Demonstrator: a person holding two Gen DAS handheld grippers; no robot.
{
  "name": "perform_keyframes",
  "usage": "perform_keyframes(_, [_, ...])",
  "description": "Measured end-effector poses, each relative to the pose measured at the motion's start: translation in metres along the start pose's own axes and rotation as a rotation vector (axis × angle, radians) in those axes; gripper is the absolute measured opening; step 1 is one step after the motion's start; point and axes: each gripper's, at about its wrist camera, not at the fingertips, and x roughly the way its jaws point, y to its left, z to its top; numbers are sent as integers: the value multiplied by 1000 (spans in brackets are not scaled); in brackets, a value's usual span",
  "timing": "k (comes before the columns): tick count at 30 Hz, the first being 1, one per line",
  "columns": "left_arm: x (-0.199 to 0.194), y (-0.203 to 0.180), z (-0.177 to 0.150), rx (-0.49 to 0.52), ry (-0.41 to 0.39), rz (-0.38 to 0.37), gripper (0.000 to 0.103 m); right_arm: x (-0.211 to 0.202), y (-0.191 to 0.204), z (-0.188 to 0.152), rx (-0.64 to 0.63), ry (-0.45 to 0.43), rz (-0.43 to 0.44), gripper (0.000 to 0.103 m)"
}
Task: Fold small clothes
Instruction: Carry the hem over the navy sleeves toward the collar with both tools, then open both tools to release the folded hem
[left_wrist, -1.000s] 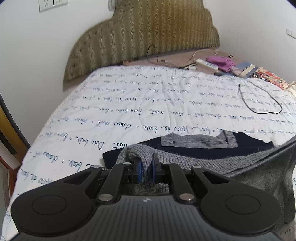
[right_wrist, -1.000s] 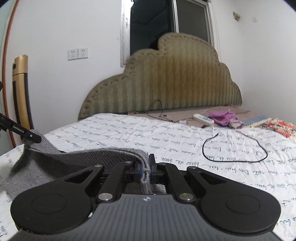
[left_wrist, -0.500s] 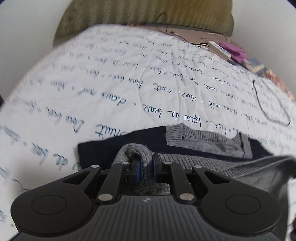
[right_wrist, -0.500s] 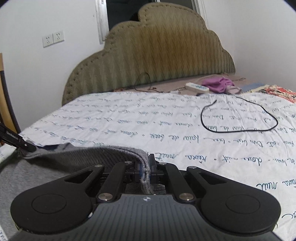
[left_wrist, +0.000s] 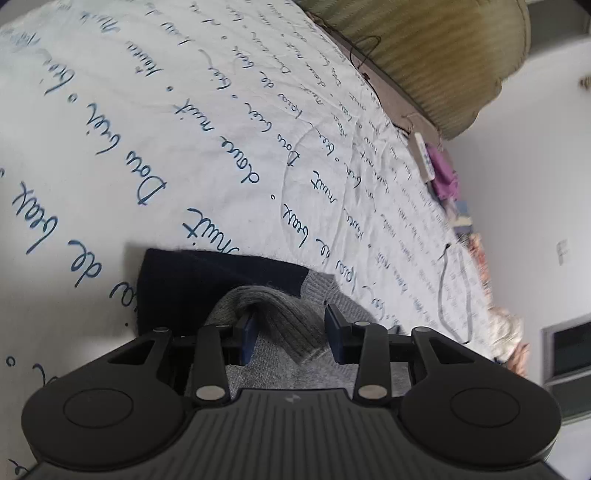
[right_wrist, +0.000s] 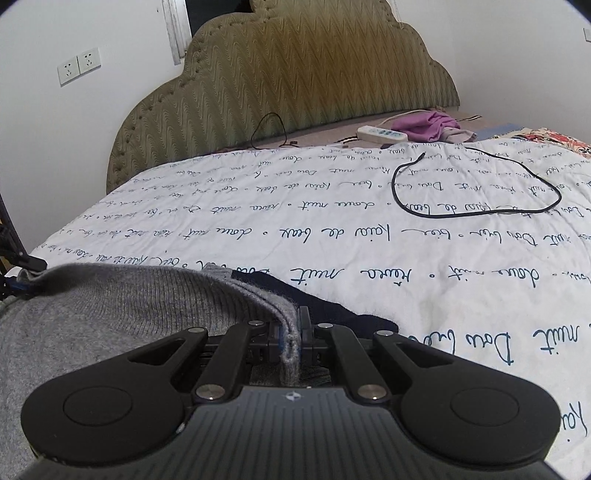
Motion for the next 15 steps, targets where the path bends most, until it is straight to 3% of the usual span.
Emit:
perform_keyframes(4, [-11,5,2,-32,-11,-39,44,3,-2,1,7,7,-7,8])
perform_keyframes(5, [-16,4,2,-27,-24,-44,53,5,-3,2,15,10,-9,9])
perform_keyframes(6, [-22,3,3,-26,-42,-46,64,6,-5,2,25,14,-17,13])
perform_keyframes(8, [-36,0,2,-16,-85,-52,69,10,-9,3,43,20,-21,32])
perform_keyframes(9, [-43,-2,1,-4,-98,-49,69,9,-11,3,50,19,-28,34])
perform_keyframes(11, [-55,-7,-5,48,-108,-25,69,0,-13,2,67,1,-41,49])
perform_keyframes(15, [-74,-13,-42,250,-109,75,69,-40,-19,-1,107,-47,-2,65])
